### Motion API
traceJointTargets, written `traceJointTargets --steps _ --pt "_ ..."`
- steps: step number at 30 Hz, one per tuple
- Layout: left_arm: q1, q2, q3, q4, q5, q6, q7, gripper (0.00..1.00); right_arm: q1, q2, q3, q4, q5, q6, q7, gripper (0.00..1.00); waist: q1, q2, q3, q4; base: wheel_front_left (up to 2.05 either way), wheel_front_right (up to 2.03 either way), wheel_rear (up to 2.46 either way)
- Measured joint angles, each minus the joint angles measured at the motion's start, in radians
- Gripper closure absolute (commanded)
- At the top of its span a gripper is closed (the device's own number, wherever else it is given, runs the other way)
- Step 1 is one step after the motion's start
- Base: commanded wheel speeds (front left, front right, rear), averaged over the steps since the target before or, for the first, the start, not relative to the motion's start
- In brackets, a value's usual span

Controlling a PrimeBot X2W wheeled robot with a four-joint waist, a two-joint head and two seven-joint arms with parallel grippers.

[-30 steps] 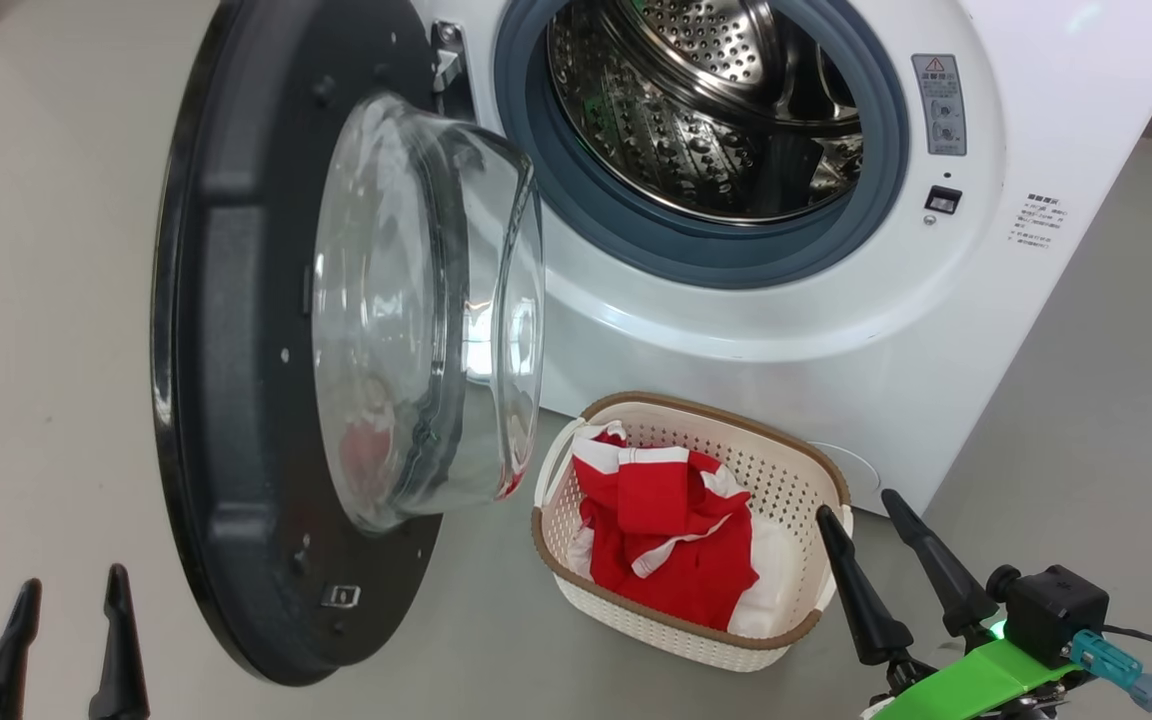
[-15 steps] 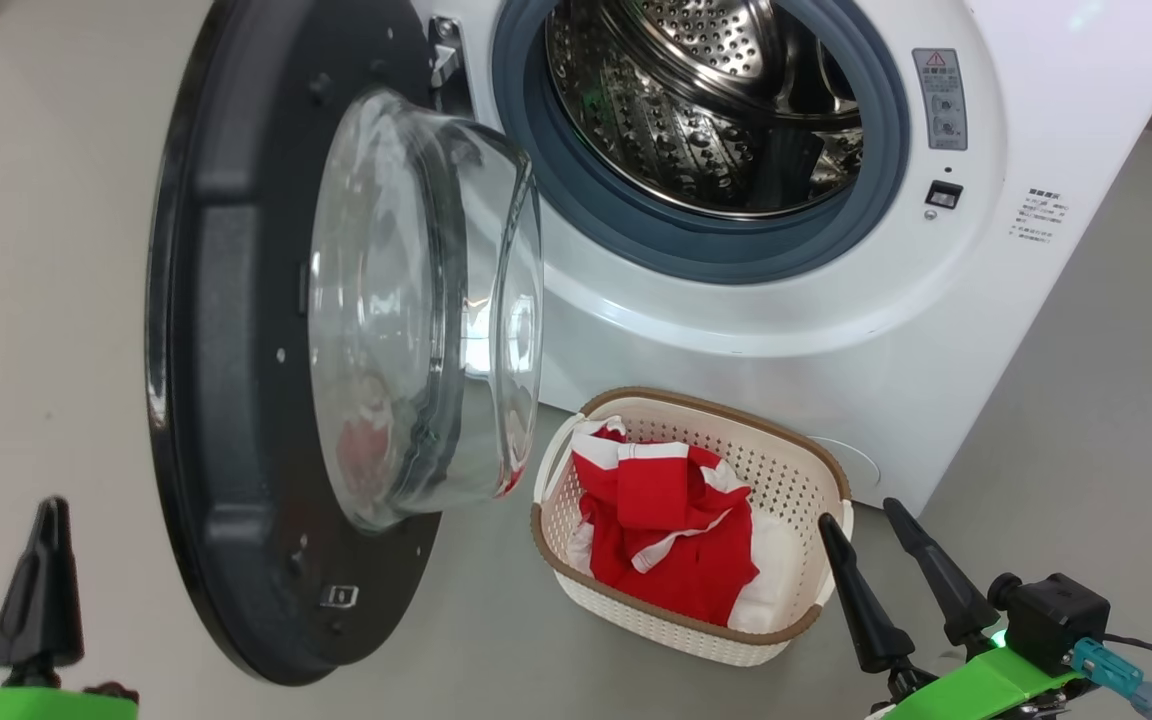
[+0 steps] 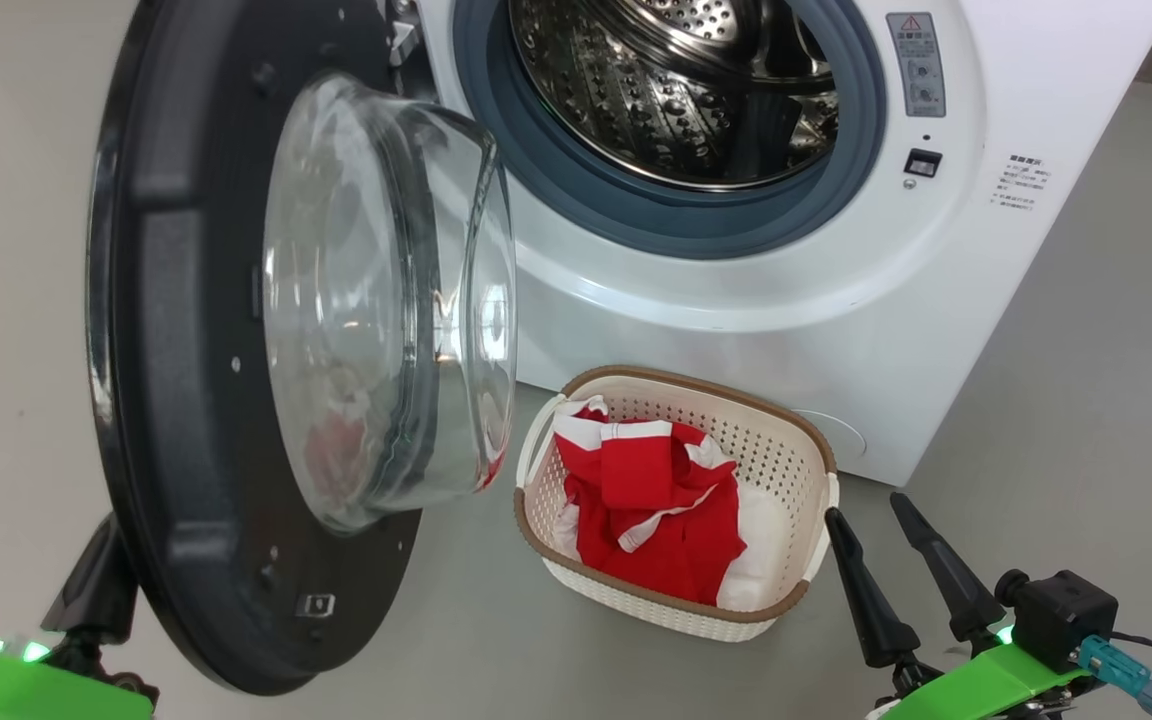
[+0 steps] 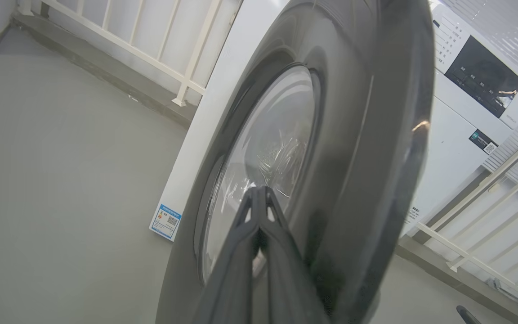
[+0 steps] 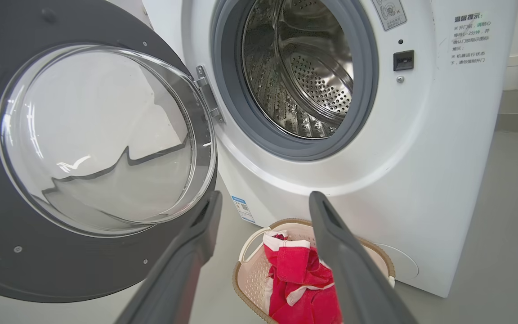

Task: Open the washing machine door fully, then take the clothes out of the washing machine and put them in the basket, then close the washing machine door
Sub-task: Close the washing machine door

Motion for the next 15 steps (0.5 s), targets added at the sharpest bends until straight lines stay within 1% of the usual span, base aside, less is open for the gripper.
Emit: traceJointTargets --steps 3,7,15 --pt "-0.016 0.021 -0.035 -0.016 -0.022 0.001 0.0 1.0 0.0 -0.001 -0.003 0.0 0.0 0.0 0.0 0.0 0.0 0.0 0.006 -0.008 0.0 0.0 0.0" --pt "-0.032 0.028 -0.071 -0.038 -0.039 0.001 0.0 1.0 0.0 -0.001 -0.004 0.0 0.0 0.0 0.0 0.0 0.0 0.0 0.01 -0.016 0.0 0.0 0.0" --pt "-0.076 0.017 -0.163 -0.083 -0.02 0.001 0.0 1.0 -0.001 -0.001 -0.006 -0.001 -0.001 0.0 0.0 0.0 0.0 0.0 0.017 -0.028 0.0 0.0 0.0"
